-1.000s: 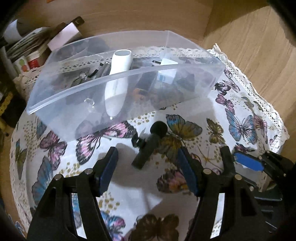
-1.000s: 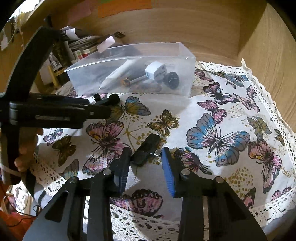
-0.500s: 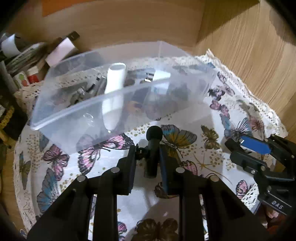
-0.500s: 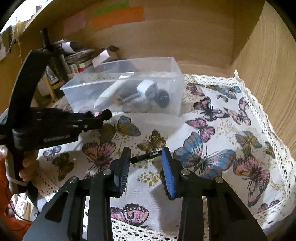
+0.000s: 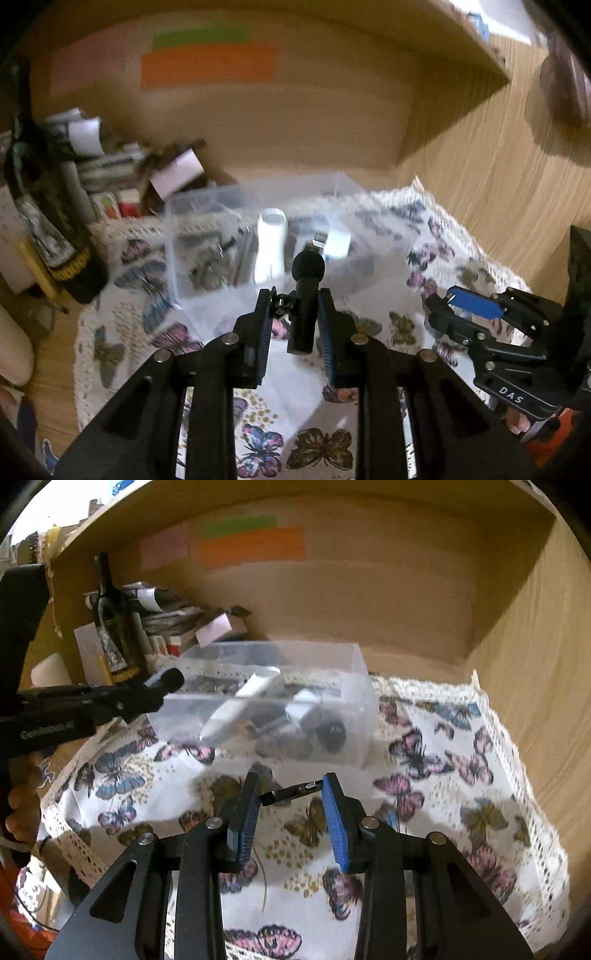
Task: Organize rigid objects
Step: 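Carry the knob-headed piece with the left tool while the right tool carries the flat piece over the box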
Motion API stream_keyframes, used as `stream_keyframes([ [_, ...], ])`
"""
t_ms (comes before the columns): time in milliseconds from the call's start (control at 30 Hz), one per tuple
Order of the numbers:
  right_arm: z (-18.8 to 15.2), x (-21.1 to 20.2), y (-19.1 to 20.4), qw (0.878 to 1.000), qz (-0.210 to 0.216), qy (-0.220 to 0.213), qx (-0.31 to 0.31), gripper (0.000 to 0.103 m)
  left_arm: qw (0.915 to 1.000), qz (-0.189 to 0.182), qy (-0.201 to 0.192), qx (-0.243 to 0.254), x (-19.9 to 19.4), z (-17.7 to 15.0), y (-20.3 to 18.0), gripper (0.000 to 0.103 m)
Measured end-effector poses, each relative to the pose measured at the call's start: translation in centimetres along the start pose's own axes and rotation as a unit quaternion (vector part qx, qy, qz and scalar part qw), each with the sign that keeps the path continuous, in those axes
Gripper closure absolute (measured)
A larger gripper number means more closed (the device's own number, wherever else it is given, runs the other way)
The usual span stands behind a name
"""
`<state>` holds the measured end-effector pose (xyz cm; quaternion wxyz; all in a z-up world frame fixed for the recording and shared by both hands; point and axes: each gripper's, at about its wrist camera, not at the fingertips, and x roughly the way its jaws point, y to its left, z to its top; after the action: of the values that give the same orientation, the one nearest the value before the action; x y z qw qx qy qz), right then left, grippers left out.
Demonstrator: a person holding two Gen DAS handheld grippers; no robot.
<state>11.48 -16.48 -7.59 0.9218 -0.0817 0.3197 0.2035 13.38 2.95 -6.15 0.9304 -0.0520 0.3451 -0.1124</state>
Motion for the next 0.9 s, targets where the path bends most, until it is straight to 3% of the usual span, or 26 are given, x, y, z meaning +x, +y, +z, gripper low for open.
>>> stream_keyframes([
  [300, 4.4, -0.3, 0.5, 0.998, -0.007, -0.058, -0.028, 0.072, 0.9980, 0.020, -0.058, -0.016, -2.3, 2.3, 1.7, 0.079],
  [500, 7.2, 0.4, 0.9, 0.996, -0.011, -0.085, -0.037, 0.072, 0.9963, 0.032, -0.072, -0.033, -2.1, 3.4, 3.5, 0.079],
  [700, 8.6, 2.9, 1.1, 0.996, -0.007, -0.080, -0.037, 0.072, 0.9964, 0.042, -0.054, -0.049, 0.2, 3.5, 5.0, 0.079],
  [900, 8.5, 6.8, 0.5, 0.999, -0.004, -0.035, -0.019, 0.072, 0.9973, 0.043, -0.013, -0.058, 3.5, 3.0, 6.2, 0.079],
])
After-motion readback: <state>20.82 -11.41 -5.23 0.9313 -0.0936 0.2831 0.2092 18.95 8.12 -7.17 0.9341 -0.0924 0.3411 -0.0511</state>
